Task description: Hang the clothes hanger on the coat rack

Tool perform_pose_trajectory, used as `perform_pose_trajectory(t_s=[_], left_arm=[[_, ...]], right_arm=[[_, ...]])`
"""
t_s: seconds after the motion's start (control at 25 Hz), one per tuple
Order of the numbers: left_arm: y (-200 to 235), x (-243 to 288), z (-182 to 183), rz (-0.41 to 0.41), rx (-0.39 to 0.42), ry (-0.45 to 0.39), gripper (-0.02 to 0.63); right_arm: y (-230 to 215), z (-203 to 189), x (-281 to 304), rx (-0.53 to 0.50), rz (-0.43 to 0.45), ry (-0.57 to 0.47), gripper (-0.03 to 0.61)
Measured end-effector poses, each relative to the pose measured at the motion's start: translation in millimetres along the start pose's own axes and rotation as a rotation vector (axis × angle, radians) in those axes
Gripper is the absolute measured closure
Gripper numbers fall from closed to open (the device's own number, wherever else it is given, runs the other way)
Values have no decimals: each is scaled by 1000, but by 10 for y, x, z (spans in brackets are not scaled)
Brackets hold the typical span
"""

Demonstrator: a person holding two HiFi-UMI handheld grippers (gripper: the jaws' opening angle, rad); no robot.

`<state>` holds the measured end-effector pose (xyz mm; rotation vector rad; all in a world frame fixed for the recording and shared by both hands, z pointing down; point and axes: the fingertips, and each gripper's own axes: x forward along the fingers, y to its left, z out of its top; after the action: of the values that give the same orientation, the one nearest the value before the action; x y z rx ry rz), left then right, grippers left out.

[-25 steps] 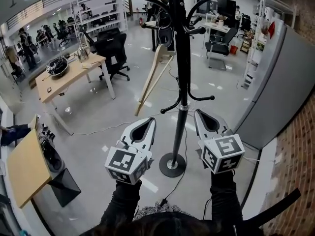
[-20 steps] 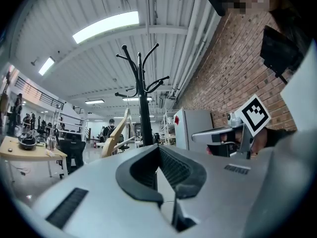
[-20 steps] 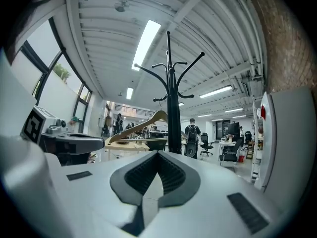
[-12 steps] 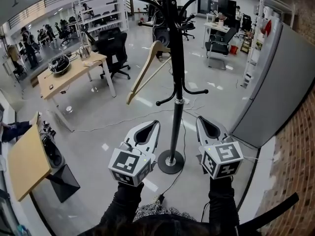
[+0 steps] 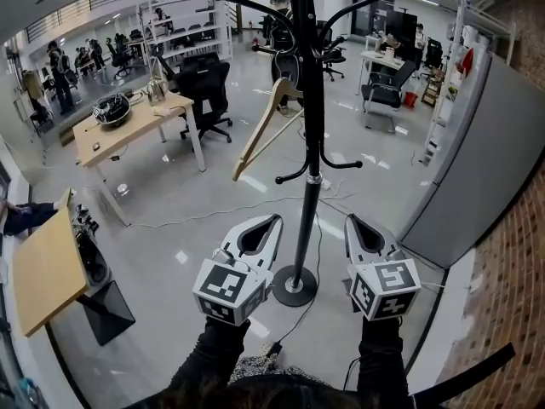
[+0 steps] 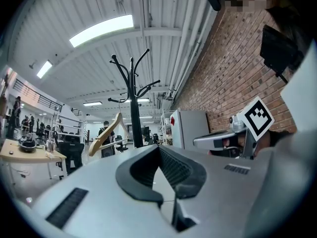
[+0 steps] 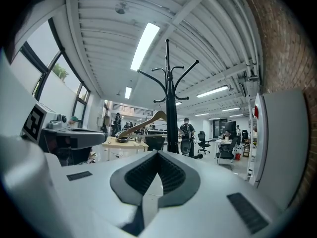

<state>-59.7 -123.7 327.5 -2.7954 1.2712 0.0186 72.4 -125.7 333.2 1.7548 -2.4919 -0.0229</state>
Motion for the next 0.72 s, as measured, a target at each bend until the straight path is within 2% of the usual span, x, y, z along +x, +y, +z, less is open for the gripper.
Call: perform_pose_trajectory(t_s=[0.16, 0.48, 0.72], left_arm=[[-91, -61, 21, -18, -13, 11, 606], [-153, -196, -54, 7, 26, 16, 606], [-302, -281, -137, -28, 17, 42, 606]], right_arm=[[14, -27, -88, -13, -7, 14, 570], [64, -75, -247, -32, -3, 9, 571], [95, -151, -360, -26, -7, 27, 571]])
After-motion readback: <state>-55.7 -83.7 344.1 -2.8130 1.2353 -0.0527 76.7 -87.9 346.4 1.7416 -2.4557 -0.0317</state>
